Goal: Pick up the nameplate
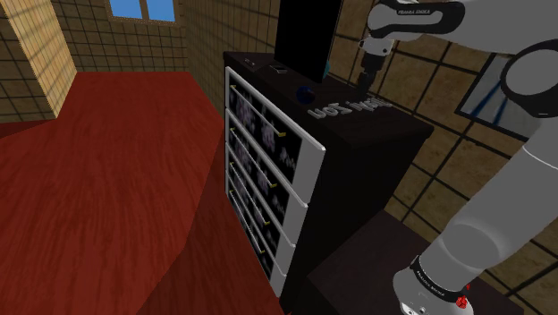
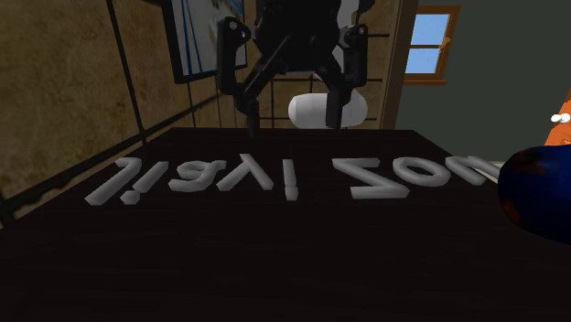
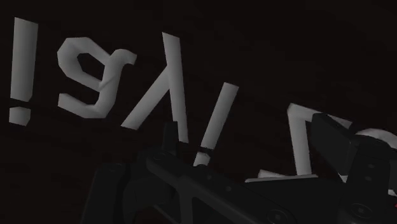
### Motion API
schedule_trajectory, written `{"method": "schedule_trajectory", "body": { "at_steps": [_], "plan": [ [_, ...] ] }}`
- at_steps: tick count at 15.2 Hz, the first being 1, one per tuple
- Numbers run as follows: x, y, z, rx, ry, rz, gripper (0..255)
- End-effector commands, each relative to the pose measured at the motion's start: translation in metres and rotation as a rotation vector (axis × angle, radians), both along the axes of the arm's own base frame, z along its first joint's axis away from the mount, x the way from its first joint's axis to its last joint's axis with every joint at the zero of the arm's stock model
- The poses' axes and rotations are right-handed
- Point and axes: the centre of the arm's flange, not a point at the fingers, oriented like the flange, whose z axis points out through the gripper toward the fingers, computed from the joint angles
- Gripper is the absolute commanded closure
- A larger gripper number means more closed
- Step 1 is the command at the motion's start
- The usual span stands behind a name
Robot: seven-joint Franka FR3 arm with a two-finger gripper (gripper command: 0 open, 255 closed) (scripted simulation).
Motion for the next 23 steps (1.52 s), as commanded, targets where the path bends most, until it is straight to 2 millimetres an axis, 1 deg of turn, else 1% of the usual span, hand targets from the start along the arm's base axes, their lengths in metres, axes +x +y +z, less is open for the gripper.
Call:
{"method": "schedule_trajectory", "body": {
  "at_steps": [1,2,8,9,11,12,15,19,21,23],
  "plan": [
    [0.018,-0.020,-0.002,-0.006,-0.005,0.007,0],
    [0.019,-0.021,-0.002,-0.006,-0.005,0.007,0],
    [0.019,-0.021,-0.034,-0.006,-0.005,0.007,0],
    [0.019,-0.021,-0.042,-0.006,-0.005,0.007,0],
    [0.019,-0.021,-0.042,-0.006,-0.005,0.007,0],
    [0.020,-0.021,-0.042,-0.006,-0.005,0.007,255],
    [0.020,-0.023,-0.041,-0.006,-0.005,0.008,255],
    [0.016,-0.021,-0.040,-0.006,-0.005,0.007,255],
    [0.019,-0.021,-0.042,-0.006,-0.005,0.007,255],
    [0.019,-0.021,-0.032,-0.006,-0.005,0.007,255]
  ]
}}
